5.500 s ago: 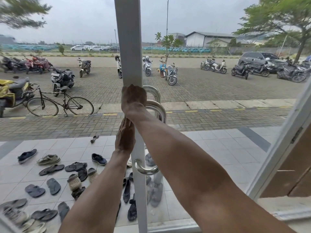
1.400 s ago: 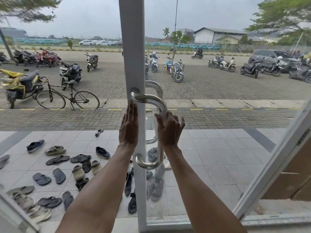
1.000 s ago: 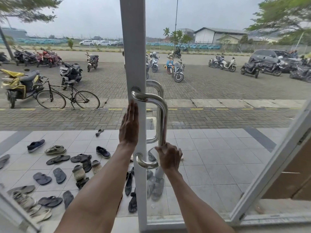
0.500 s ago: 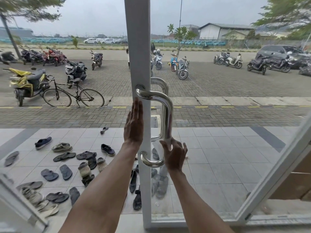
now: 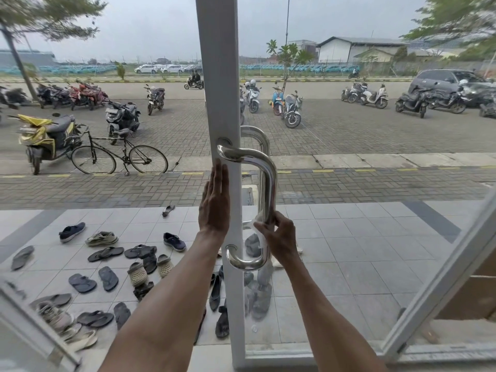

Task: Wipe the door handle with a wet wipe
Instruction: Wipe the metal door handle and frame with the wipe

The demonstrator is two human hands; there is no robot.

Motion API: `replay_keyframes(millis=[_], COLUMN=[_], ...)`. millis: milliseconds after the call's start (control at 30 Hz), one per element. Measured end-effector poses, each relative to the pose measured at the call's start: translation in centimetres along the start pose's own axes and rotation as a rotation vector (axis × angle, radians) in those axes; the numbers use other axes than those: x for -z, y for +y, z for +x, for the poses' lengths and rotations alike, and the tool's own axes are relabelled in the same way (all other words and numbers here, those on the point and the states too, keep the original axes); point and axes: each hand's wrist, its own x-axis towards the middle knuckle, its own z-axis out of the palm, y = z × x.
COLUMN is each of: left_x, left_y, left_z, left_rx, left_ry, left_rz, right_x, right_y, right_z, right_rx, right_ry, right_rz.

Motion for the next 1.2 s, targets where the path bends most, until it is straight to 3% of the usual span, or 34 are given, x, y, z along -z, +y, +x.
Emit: replay_keyframes(millis=[200, 400, 533, 733, 967, 1067, 1200], left_x=[-0.2, -0.3, -0.3, -0.3, -0.2, -0.2, 0.0], left_y=[0.0, -0.2, -0.5, -0.1, -0.6, -0.4, -0.1], left_z=[0.0, 0.0, 0.0, 0.0, 0.2, 0.1, 0.0], left_rx=[0.014, 0.000, -0.005, 0.017, 0.014, 0.013, 0.018], left_ry=[0.000, -0.006, -0.009, -0.027, -0.051, -0.044, -0.030], left_rz=[-0.021, 0.008, 0.008, -0.009, 0.014, 0.022, 0.008], right_x=[-0.1, -1.6, -1.3, 1.7, 2.5, 2.1, 1.0], right_y=[1.9, 5.9, 4.7, -1.4, -7.9, -8.8, -6.9], right_z=[0.2, -1.5, -0.1, 3.4, 6.9, 7.6, 6.4], right_rx=[-0.158, -0.337, -0.332, -0.124, 0.114, 0.294, 0.321], right_ry=[-0.140, -0.266, -0.290, -0.374, -0.150, -0.006, 0.154], right_rz=[0.236, 0.101, 0.104, 0.172, 0.253, 0.093, -0.035])
